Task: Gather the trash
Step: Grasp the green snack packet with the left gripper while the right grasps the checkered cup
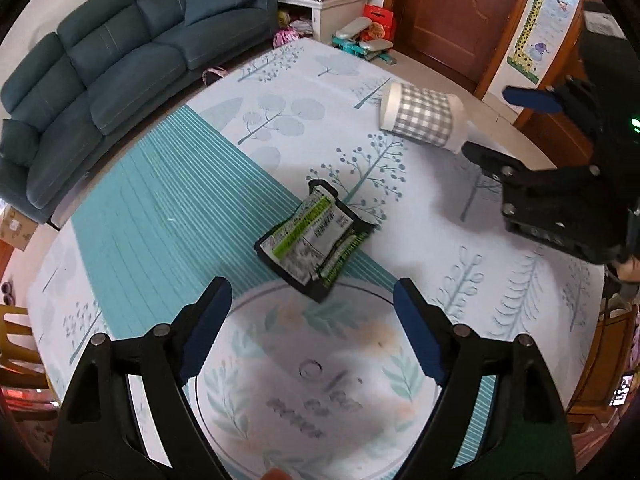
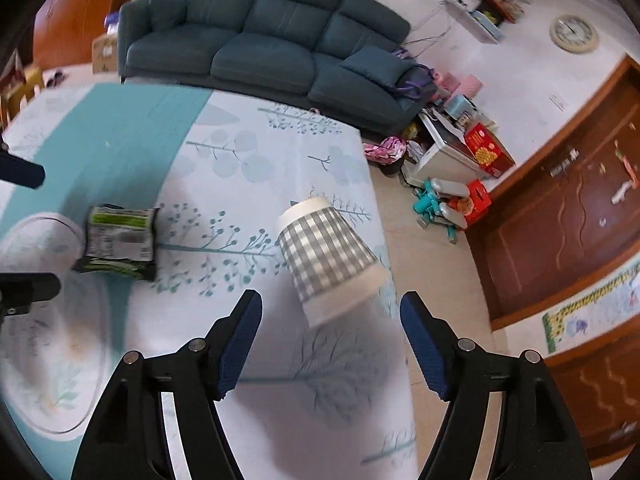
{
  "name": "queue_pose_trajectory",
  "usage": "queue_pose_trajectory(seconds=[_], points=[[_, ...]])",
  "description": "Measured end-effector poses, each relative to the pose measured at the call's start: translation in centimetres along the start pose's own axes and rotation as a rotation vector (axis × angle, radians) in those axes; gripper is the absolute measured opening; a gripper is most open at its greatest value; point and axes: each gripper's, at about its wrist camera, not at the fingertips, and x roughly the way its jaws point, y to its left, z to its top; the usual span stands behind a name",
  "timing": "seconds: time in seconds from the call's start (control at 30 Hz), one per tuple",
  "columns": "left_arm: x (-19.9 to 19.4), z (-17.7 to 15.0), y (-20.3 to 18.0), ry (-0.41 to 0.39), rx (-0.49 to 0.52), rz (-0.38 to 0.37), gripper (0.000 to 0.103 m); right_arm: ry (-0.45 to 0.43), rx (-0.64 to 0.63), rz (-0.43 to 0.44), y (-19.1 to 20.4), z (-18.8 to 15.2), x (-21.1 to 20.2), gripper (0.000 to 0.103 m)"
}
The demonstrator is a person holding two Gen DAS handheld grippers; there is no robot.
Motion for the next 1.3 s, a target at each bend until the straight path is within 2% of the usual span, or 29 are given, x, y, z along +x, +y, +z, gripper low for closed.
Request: queue_pose_trajectory(seconds=[0.17, 0.37, 0.43, 0.47, 0.53, 0.6, 0.83, 0.9, 0.93, 1.0, 1.03, 1.1, 1.13, 1.2, 1.3], points=[[2.3, 0.9, 0.6, 0.025, 0.018, -0.047, 0.084, 0.049, -0.064, -0.019, 1.3, 0.8, 4.5, 0.073], [4.1, 1.5, -0.3, 0.035, 0.094, -0.045, 0.09, 0.088, -0.128, -0.042, 2.3, 0.7, 8.9, 0.072], [4.6, 1.6, -0.6, 0.037, 0.114, -0.033, 0.091, 0.086, -0.111, -0.032, 2.0, 1.0, 9.9, 0.057], [4.9, 1.7, -0.7, 0.038, 0.127, -0.027, 0.091, 0.095, -0.107, -0.032, 1.9, 1.1, 10.4, 0.045], [5.4, 1.9, -1.0, 0.04, 0.149, -0.006, 0.091, 0.094, -0.096, -0.016, 1.7, 1.2, 10.7, 0.044], [6.1, 2.2, -1.1, 0.048, 0.16, 0.009, 0.091, 0.093, -0.081, 0.02, 1.3, 1.3, 11.1, 0.035], [8.7, 3.0, -0.7, 0.111, 0.133, 0.028, 0.088, 0.063, 0.038, 0.162, -0.1, 0.3, 8.8, 0.032], [8.8, 3.3, -0.4, 0.109, 0.101, 0.004, 0.081, 0.066, 0.082, 0.205, -0.6, -0.4, 8.1, 0.031], [8.9, 3.5, -0.3, 0.11, 0.088, -0.009, 0.073, 0.069, 0.107, 0.227, -0.9, -0.9, 7.5, 0.03], [8.8, 3.7, -0.1, 0.106, 0.064, -0.023, 0.062, 0.082, 0.156, 0.271, -1.4, -1.8, 6.9, 0.025], [8.7, 3.8, -0.2, 0.099, 0.067, -0.012, 0.045, 0.093, 0.189, 0.298, -1.7, -2.5, 6.7, 0.023], [8.3, 3.7, -0.5, 0.091, 0.07, -0.002, 0.036, 0.103, 0.234, 0.343, -1.8, -3.6, 6.1, 0.022], [8.1, 3.6, -0.6, 0.096, 0.062, -0.012, 0.026, 0.106, 0.252, 0.361, -1.7, -4.3, 5.7, 0.022], [7.5, 3.2, -1.1, 0.098, 0.054, -0.008, 0.018, 0.112, 0.299, 0.405, -1.5, -5.7, 4.9, 0.021], [6.6, 2.2, -1.9, 0.109, 0.027, -0.023, 0.016, 0.11, 0.378, 0.463, -1.4, -7.7, 2.8, 0.02]])
